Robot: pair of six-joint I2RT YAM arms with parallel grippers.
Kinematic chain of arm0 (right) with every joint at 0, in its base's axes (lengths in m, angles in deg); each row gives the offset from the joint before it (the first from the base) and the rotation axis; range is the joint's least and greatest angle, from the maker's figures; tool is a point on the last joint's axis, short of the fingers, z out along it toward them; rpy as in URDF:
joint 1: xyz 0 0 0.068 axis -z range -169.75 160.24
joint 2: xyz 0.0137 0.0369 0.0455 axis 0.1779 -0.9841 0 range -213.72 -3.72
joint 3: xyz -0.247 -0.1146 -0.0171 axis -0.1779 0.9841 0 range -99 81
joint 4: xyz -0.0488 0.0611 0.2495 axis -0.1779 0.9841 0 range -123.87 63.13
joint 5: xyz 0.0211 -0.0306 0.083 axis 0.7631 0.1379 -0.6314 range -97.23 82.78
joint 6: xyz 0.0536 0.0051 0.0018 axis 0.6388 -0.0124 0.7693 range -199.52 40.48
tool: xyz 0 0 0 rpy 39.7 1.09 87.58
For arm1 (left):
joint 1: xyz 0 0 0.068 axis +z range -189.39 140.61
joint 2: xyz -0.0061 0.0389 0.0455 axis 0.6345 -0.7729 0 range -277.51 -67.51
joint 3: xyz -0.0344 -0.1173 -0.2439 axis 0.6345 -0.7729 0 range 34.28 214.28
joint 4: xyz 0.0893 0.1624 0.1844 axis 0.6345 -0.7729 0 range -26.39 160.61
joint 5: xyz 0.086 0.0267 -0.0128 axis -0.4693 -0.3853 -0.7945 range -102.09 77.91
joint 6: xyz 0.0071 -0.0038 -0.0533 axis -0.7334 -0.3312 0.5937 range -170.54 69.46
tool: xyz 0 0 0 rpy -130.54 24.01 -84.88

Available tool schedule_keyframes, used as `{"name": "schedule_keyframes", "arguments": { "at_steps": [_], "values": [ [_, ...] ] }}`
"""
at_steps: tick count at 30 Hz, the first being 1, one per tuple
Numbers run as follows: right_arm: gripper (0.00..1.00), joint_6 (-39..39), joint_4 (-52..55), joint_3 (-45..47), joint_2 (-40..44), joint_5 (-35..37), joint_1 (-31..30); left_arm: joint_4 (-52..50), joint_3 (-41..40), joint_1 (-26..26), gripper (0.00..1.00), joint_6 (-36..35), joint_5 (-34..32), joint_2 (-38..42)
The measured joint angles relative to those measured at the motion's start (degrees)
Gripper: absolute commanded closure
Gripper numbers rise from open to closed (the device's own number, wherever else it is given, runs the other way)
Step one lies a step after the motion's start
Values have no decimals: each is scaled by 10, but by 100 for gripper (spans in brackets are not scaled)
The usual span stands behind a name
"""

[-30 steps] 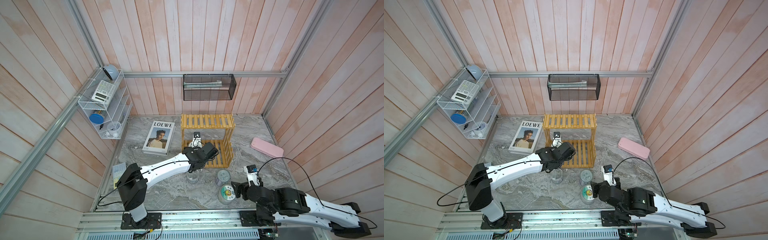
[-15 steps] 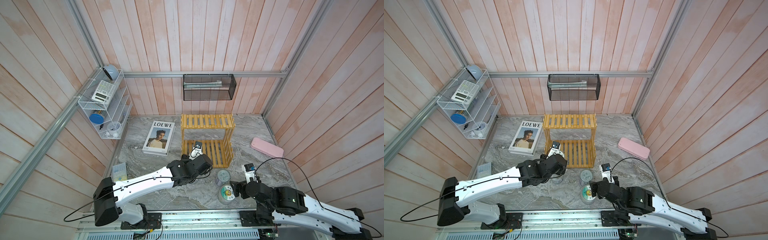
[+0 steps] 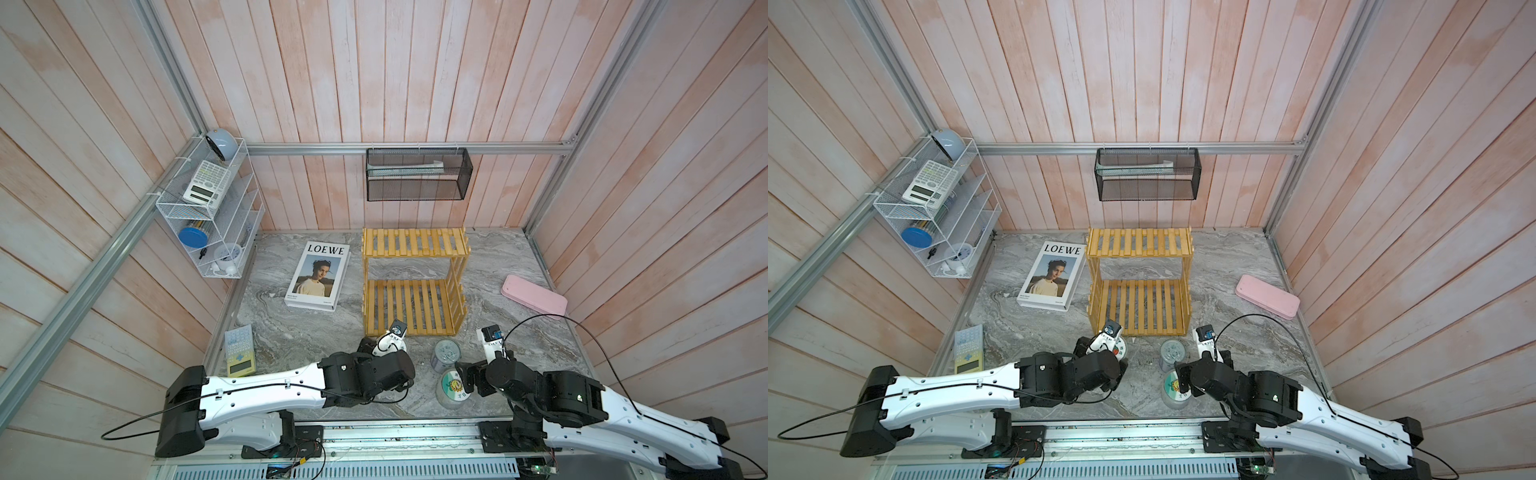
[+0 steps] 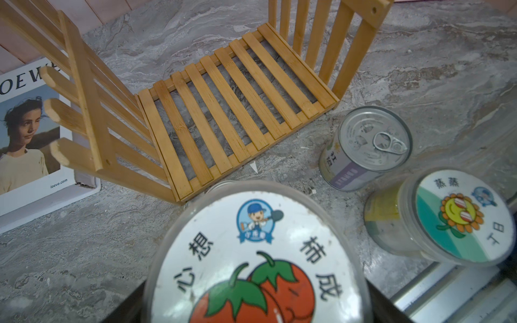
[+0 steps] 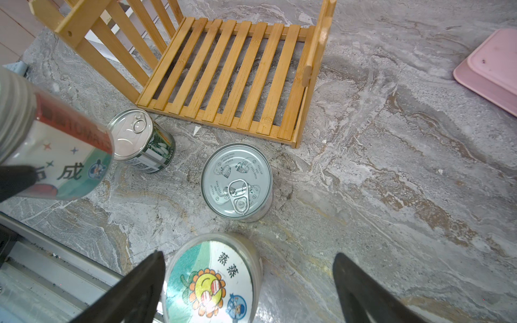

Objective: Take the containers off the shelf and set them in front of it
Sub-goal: Place the container at the center of the board.

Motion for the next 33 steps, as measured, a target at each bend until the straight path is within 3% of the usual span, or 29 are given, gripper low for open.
{"name": "schedule_keyframes", "arguments": {
  "at_steps": [7, 18, 33],
  "values": [
    [2, -3, -1, 0, 0, -2, 2, 5, -40, -38, 41, 10, 7, 8],
    [2, -8, -1, 0, 0, -2, 3, 53, -100, -41, 41, 28, 34, 21],
    [2, -8, 0, 0, 0, -2, 6, 122, -137, -42, 37, 28, 49, -36]
  ]
}}
